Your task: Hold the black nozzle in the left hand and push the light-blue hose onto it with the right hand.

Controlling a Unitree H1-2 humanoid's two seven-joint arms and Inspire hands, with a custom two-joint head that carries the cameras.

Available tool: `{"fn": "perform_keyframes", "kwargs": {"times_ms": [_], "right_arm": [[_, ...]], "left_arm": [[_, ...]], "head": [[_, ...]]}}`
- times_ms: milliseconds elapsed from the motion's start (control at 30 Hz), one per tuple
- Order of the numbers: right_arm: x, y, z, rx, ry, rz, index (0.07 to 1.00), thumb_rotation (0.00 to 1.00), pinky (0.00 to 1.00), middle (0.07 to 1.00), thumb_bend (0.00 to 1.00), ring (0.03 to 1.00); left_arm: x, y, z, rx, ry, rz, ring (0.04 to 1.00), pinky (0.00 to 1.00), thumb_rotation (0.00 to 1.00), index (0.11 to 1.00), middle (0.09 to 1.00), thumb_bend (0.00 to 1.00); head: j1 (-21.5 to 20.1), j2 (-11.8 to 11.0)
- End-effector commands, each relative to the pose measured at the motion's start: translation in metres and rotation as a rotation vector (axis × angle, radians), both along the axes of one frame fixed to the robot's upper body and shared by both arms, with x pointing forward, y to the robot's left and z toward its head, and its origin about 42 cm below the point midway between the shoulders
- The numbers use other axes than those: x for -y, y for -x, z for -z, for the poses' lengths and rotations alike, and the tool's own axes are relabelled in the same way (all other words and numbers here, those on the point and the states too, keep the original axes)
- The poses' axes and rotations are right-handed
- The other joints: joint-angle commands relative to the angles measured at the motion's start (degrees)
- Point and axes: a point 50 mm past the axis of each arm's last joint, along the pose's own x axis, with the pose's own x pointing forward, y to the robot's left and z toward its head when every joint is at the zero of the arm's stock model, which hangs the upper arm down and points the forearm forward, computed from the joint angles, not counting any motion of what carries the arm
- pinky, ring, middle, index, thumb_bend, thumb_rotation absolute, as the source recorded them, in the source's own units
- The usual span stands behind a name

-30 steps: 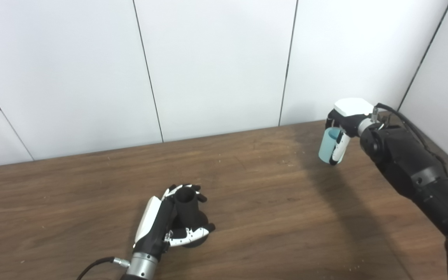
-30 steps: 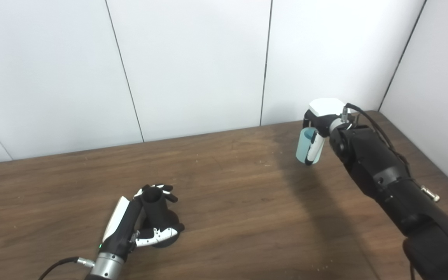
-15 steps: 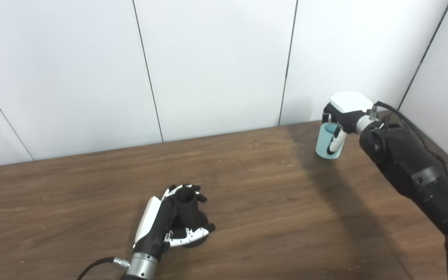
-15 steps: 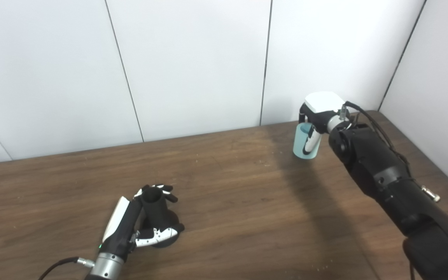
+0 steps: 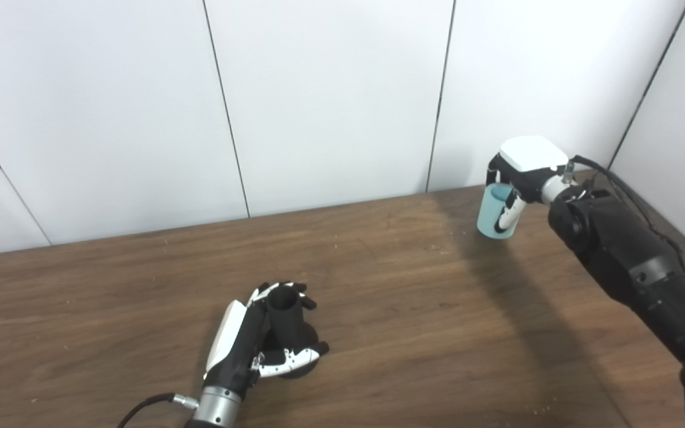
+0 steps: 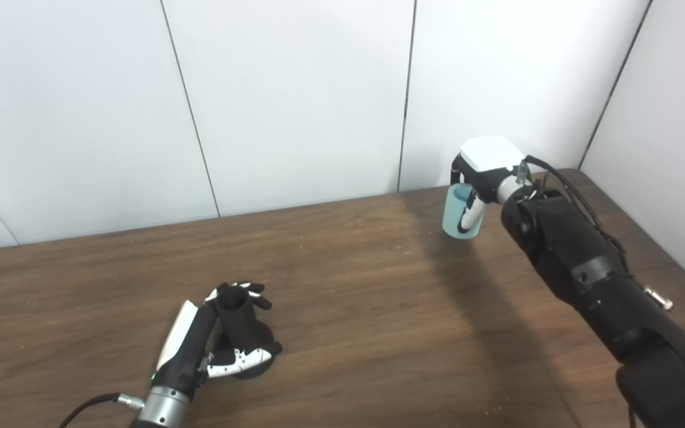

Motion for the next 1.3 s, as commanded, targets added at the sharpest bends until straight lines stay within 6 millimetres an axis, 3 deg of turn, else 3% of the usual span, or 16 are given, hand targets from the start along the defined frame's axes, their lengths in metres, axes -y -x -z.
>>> {"fn": "perform_keyframes", "kwargs": {"times_ms": [0,300,367,433,700,767,833,1033,1067,1267], "right_arm": [[0.004,-0.005,-0.036,0.079,-0.001,-0.008,0.483,0.00,0.10,0.467,0.53,0.197],[0.003,-0.004,-0.038,0.075,-0.002,-0.013,0.482,0.00,0.08,0.469,0.53,0.173],[-0.024,0.005,-0.069,0.093,0.000,-0.092,0.483,0.00,0.11,0.470,0.53,0.197],[-0.035,0.011,-0.082,0.095,0.002,-0.124,0.483,0.00,0.13,0.471,0.53,0.217],[-0.036,0.013,-0.083,0.085,0.001,-0.119,0.484,0.00,0.13,0.471,0.53,0.223],[-0.080,0.034,-0.104,0.125,-0.035,-0.285,0.497,0.00,0.17,0.435,0.53,0.254],[-0.107,0.055,-0.118,0.148,-0.050,-0.406,0.510,0.00,0.20,0.410,0.52,0.279],[-0.110,0.060,-0.121,0.140,-0.054,-0.420,0.515,0.00,0.21,0.401,0.52,0.288],[-0.118,0.067,-0.127,0.155,-0.065,-0.472,0.515,0.00,0.21,0.401,0.52,0.288],[-0.128,0.078,-0.135,0.177,-0.081,-0.555,0.519,0.00,0.19,0.409,0.52,0.285]], "left_arm": [[-0.020,0.037,0.058,-0.173,-0.076,-0.031,0.880,1.00,0.07,0.488,0.780,0.51],[-0.019,0.038,0.058,-0.174,-0.075,-0.031,0.880,1.00,0.07,0.488,0.780,0.51],[-0.014,0.038,0.057,-0.174,-0.075,-0.026,0.877,1.00,0.07,0.488,0.779,0.51],[-0.012,0.039,0.057,-0.174,-0.075,-0.024,0.875,1.00,0.07,0.488,0.779,0.51],[-0.012,0.039,0.057,-0.173,-0.076,-0.025,0.874,1.00,0.07,0.488,0.778,0.51],[-0.006,0.039,0.056,-0.179,-0.068,-0.027,0.873,1.00,0.07,0.488,0.779,0.51],[0.000,0.039,0.054,-0.183,-0.061,-0.030,0.877,1.00,0.07,0.488,0.779,0.51],[0.001,0.039,0.053,-0.185,-0.061,-0.031,0.879,1.00,0.07,0.488,0.779,0.51],[0.007,0.039,0.051,-0.192,-0.055,-0.031,0.879,1.00,0.07,0.488,0.779,0.51],[0.017,0.039,0.049,-0.203,-0.046,-0.031,0.876,1.00,0.07,0.488,0.777,0.51]], "head": [[0.18,0.22],[0.18,0.22],[1.45,0.53],[1.45,0.53],[1.45,0.53],[4.10,1.48],[4.29,1.57],[4.66,1.74],[8.15,3.10],[8.15,3.10]]}}
